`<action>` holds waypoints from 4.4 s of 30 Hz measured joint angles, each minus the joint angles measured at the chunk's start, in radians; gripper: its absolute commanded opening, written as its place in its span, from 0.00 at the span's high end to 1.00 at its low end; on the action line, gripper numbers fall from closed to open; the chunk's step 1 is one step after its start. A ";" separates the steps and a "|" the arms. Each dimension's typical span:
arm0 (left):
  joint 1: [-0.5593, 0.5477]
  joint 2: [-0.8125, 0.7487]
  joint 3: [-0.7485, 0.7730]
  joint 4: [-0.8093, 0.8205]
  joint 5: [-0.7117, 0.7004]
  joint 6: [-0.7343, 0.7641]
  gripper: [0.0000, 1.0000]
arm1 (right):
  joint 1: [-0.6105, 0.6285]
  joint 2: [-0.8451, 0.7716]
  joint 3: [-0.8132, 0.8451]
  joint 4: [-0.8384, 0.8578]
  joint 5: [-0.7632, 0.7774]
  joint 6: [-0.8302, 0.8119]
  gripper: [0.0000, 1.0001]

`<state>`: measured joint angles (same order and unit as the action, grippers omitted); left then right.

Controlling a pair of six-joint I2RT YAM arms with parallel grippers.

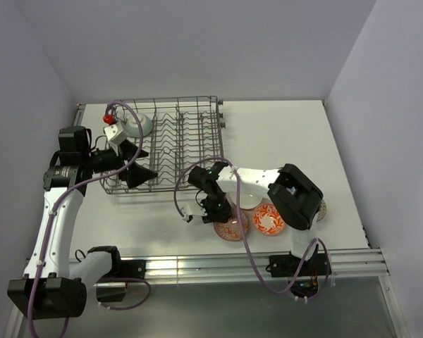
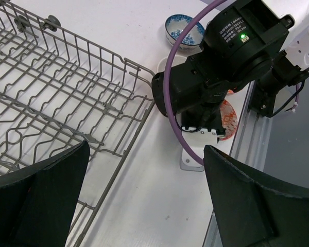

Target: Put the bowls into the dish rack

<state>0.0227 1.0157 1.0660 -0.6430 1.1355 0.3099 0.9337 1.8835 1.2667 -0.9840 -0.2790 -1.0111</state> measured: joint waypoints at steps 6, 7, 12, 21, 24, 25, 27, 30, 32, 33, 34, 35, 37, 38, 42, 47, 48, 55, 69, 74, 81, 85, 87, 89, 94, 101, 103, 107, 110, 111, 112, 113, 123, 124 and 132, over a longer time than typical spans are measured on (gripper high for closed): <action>0.000 -0.021 0.000 -0.002 -0.002 -0.002 0.03 | 0.027 -0.065 -0.020 -0.017 -0.014 0.017 1.00; 0.000 -0.024 0.000 -0.002 -0.005 -0.006 0.03 | 0.032 -0.068 -0.020 -0.006 -0.016 0.018 1.00; 0.000 -0.041 0.000 0.014 -0.017 -0.058 0.01 | 0.045 -0.079 -0.006 0.003 -0.056 0.055 1.00; 0.000 -0.020 0.054 0.065 -0.100 -0.247 0.01 | -0.117 -0.186 0.283 -0.031 -0.341 0.235 1.00; 0.001 0.014 0.099 0.089 -0.120 -0.316 0.00 | -0.259 -0.201 0.382 -0.006 -0.471 0.336 1.00; 0.002 0.024 0.109 0.105 -0.120 -0.341 0.01 | -0.319 -0.201 0.406 0.014 -0.517 0.387 1.00; 0.001 0.045 0.119 0.141 -0.114 -0.405 0.00 | -0.420 -0.199 0.424 0.061 -0.610 0.494 1.00; -0.011 0.090 0.132 0.193 -0.108 -0.507 0.01 | -0.529 -0.187 0.428 0.144 -0.721 0.657 1.00; -0.036 0.126 0.143 0.218 -0.109 -0.566 0.01 | -0.571 -0.176 0.423 0.222 -0.777 0.783 1.00; -0.060 0.148 0.150 0.230 -0.109 -0.602 0.00 | -0.581 -0.175 0.411 0.275 -0.796 0.848 1.00; -0.081 0.165 0.154 0.244 -0.108 -0.633 0.01 | -0.587 -0.175 0.396 0.324 -0.816 0.914 1.00; -0.103 0.180 0.156 0.259 -0.108 -0.668 0.01 | -0.589 -0.175 0.378 0.377 -0.831 0.972 1.00; -0.141 0.204 0.156 0.295 -0.109 -0.744 0.00 | -0.588 -0.175 0.343 0.467 -0.849 1.081 1.00; -0.155 0.212 0.156 0.310 -0.111 -0.775 0.00 | -0.588 -0.175 0.322 0.514 -0.855 1.134 1.00; -0.196 0.231 0.146 0.421 -0.113 -0.925 0.01 | -0.587 -0.172 0.256 0.663 -0.862 1.320 1.00; -0.225 0.245 0.117 0.536 -0.124 -1.065 0.01 | -0.587 -0.160 0.213 0.789 -0.847 1.458 1.00; -0.232 0.250 0.108 0.554 -0.128 -1.094 0.00 | -0.587 -0.160 0.205 0.807 -0.840 1.474 1.00; -0.272 0.298 0.066 0.624 -0.160 -1.263 0.01 | -0.587 -0.160 0.175 0.875 -0.790 1.530 1.00; -0.328 0.282 0.009 0.678 -0.327 -1.344 0.01 | -0.574 -0.160 0.139 0.895 -0.757 1.542 1.00; -0.334 0.280 0.005 0.687 -0.366 -1.348 0.01 | -0.566 -0.160 0.119 0.907 -0.753 1.545 1.00; -0.354 0.279 -0.012 0.700 -0.393 -1.362 0.04 | -0.561 -0.161 0.105 0.917 -0.745 1.550 1.00; -0.367 0.279 -0.018 0.700 -0.401 -1.371 0.03 | -0.555 -0.161 0.103 0.918 -0.735 1.554 1.00; -0.368 0.279 -0.019 0.700 -0.401 -1.374 0.05 | -0.554 -0.161 0.104 0.918 -0.734 1.555 1.00; -0.368 0.279 -0.019 0.701 -0.402 -1.378 0.08 | -0.554 -0.161 0.103 0.919 -0.734 1.558 1.00; -0.368 0.279 -0.031 0.706 -0.408 -1.386 0.16 | -0.553 -0.161 0.100 0.924 -0.731 1.565 1.00; -0.367 0.279 -0.032 0.699 -0.418 -1.387 0.37 | -0.546 -0.163 0.100 0.932 -0.721 1.565 1.00; -0.366 0.279 -0.032 0.699 -0.422 -1.386 0.46 | -0.545 -0.163 0.100 0.932 -0.716 1.565 1.00; -0.366 0.279 -0.032 0.700 -0.423 -1.384 0.85 | -0.545 -0.163 0.100 0.930 -0.715 1.564 1.00; -0.363 0.279 -0.037 0.700 -0.422 -1.385 1.00 | -0.543 -0.160 0.108 0.911 -0.711 1.558 0.88; -0.361 0.279 -0.038 0.700 -0.422 -1.384 1.00 | -0.542 -0.157 0.115 0.902 -0.710 1.552 0.85; -0.357 0.279 -0.038 0.700 -0.421 -1.384 1.00 | -0.541 -0.146 0.130 0.888 -0.711 1.548 0.76; -0.350 0.279 -0.039 0.701 -0.420 -1.384 1.00 | -0.539 -0.137 0.143 0.883 -0.713 1.547 0.72; -0.252 0.278 -0.079 0.661 -0.422 -1.371 1.00 | -0.513 -0.076 0.188 0.841 -0.703 1.536 0.12; -0.237 0.278 -0.081 0.653 -0.423 -1.365 1.00 | -0.513 -0.076 0.188 0.836 -0.700 1.536 0.10; -0.105 0.288 -0.012 0.428 -0.451 -1.117 1.00 | -0.521 -0.077 0.213 0.790 -0.692 1.495 0.00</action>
<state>-0.0826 1.3037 1.0542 -0.2153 0.6849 -0.8070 0.4126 1.8065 1.4799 -0.1936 -0.9710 0.4835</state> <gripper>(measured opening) 0.703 0.996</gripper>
